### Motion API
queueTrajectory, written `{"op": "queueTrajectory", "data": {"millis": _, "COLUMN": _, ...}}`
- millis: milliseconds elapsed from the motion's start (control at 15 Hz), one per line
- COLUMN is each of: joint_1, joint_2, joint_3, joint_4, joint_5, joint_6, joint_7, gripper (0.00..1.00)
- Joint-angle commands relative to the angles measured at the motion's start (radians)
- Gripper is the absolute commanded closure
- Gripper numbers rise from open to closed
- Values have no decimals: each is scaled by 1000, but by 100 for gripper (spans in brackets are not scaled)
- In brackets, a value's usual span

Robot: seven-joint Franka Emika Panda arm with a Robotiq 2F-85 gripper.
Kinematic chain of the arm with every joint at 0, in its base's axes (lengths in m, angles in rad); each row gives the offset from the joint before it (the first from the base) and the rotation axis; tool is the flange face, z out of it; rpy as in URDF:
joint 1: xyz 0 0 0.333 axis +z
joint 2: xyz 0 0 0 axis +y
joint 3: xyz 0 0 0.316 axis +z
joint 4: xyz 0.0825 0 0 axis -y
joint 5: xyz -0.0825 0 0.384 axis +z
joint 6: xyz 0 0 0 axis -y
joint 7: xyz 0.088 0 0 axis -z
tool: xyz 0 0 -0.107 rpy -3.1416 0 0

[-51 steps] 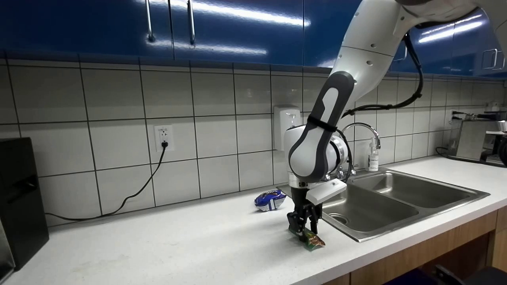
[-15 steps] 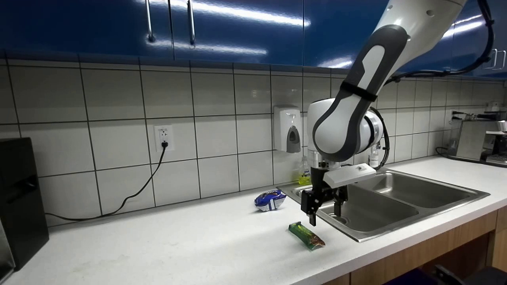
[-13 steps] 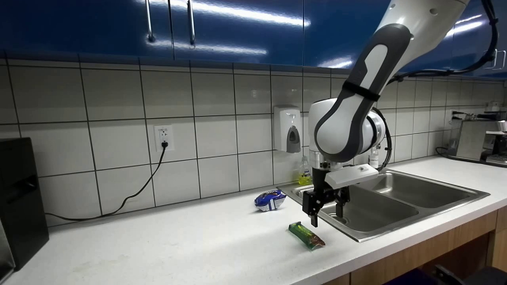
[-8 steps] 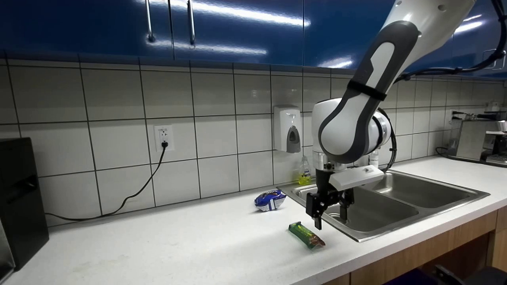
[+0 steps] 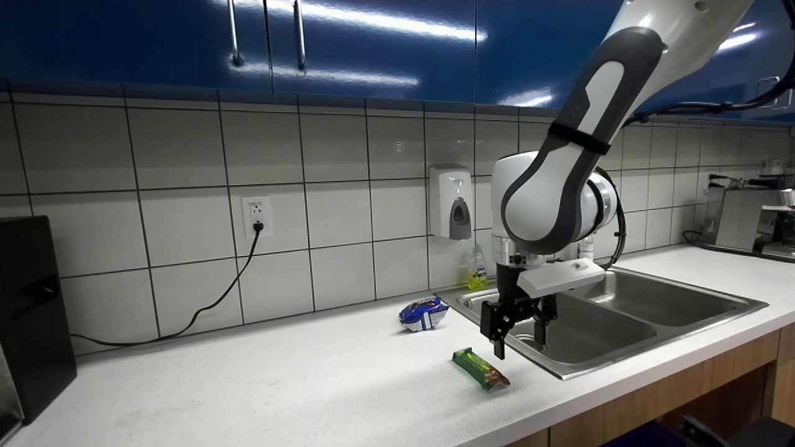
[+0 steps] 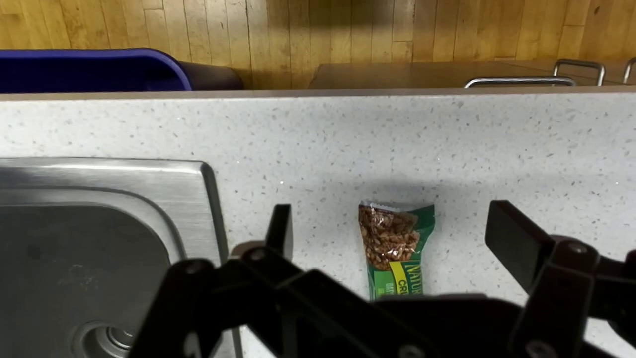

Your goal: Remove the green packet from the sink and put it on the left side of the counter

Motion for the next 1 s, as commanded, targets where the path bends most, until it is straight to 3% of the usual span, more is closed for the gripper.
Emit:
{"op": "queueTrajectory", "data": {"millis": 0, "joint_1": -17, "joint_2": -29, "joint_3": 25, "joint_4": -9, "joint_5": 21, "joint_6": -6, "joint_7": 1, "gripper": 0}}
{"op": "queueTrajectory", "data": {"millis": 933, "joint_1": -7, "joint_2": -34, "joint_3": 28, "joint_4": -8, "joint_5": 150, "joint_6": -83, "joint_7": -23, "gripper": 0}}
